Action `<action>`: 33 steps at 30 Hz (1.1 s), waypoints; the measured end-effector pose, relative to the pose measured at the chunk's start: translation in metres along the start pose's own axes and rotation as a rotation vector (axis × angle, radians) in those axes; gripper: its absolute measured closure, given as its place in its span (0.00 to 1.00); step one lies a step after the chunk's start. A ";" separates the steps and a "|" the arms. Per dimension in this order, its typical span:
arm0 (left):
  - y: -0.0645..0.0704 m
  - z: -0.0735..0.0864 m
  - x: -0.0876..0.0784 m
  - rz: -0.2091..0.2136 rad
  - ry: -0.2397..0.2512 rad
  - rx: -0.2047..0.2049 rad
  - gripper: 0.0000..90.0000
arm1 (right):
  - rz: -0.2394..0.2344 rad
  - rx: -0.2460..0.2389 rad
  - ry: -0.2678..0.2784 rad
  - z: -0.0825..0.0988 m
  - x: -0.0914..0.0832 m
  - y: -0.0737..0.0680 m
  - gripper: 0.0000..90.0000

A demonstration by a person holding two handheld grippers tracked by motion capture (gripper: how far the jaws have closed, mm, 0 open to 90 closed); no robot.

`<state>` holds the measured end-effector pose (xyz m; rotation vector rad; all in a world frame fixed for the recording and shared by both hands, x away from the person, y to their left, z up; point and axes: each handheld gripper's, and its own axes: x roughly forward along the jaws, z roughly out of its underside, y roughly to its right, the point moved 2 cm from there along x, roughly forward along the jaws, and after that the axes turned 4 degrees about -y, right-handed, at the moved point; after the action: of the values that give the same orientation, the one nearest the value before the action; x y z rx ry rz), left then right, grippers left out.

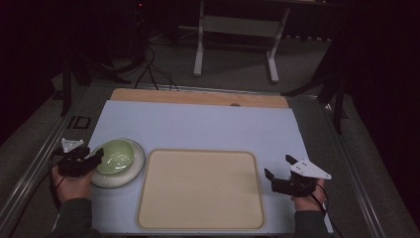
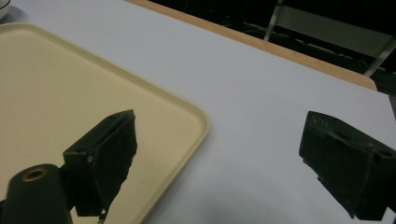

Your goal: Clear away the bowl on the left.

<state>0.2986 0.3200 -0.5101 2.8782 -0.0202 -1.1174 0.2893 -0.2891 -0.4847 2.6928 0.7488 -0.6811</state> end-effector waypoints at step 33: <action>-0.006 0.005 0.020 0.257 -0.230 -0.152 0.75 | -0.004 -0.032 0.004 -0.001 0.000 -0.003 0.12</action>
<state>0.3101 0.3252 -0.5280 2.5135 -0.2923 -1.3242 0.2881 -0.2864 -0.4838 2.6654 0.7598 -0.6597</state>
